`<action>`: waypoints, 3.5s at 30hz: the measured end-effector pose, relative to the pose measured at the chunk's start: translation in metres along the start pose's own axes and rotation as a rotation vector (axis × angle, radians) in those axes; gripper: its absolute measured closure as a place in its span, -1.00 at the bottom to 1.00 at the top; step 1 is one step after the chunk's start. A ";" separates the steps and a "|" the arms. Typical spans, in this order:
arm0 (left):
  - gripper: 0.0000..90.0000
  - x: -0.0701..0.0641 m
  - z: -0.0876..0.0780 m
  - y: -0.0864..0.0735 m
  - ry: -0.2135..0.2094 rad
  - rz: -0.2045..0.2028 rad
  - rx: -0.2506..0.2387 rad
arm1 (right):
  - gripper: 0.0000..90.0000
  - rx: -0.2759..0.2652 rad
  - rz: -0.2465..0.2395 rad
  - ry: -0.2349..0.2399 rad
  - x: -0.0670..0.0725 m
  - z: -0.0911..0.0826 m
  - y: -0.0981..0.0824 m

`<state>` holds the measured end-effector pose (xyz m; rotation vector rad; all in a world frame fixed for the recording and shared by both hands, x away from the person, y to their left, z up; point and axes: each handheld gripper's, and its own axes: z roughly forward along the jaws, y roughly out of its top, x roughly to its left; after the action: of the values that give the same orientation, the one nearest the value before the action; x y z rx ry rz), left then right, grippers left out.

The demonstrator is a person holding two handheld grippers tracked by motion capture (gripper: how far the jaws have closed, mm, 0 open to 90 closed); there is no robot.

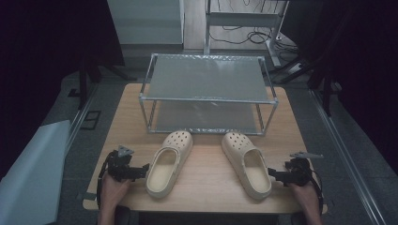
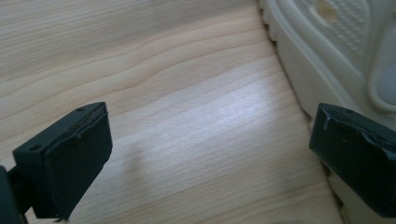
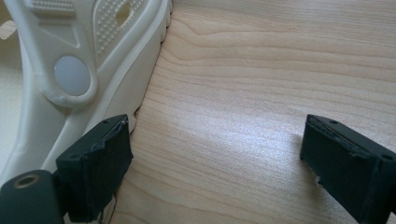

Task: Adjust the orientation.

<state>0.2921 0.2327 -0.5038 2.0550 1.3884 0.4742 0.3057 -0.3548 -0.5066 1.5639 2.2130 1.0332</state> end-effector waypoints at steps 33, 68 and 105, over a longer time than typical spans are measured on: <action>-1.00 -0.043 -0.014 0.002 -0.067 0.014 0.009 | -0.80 -0.011 0.038 0.007 -0.004 -0.001 0.000; -0.41 -0.083 0.007 0.056 -0.085 0.041 0.121 | -0.79 -0.018 0.047 0.018 -0.006 0.000 0.000; 0.73 -0.025 0.009 0.065 -0.347 -0.236 0.187 | -0.79 -0.036 0.043 0.018 -0.006 -0.002 0.001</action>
<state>0.3332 0.1897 -0.4668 1.9647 1.4750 -0.1121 0.3073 -0.3608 -0.5054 1.5998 2.1690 1.0977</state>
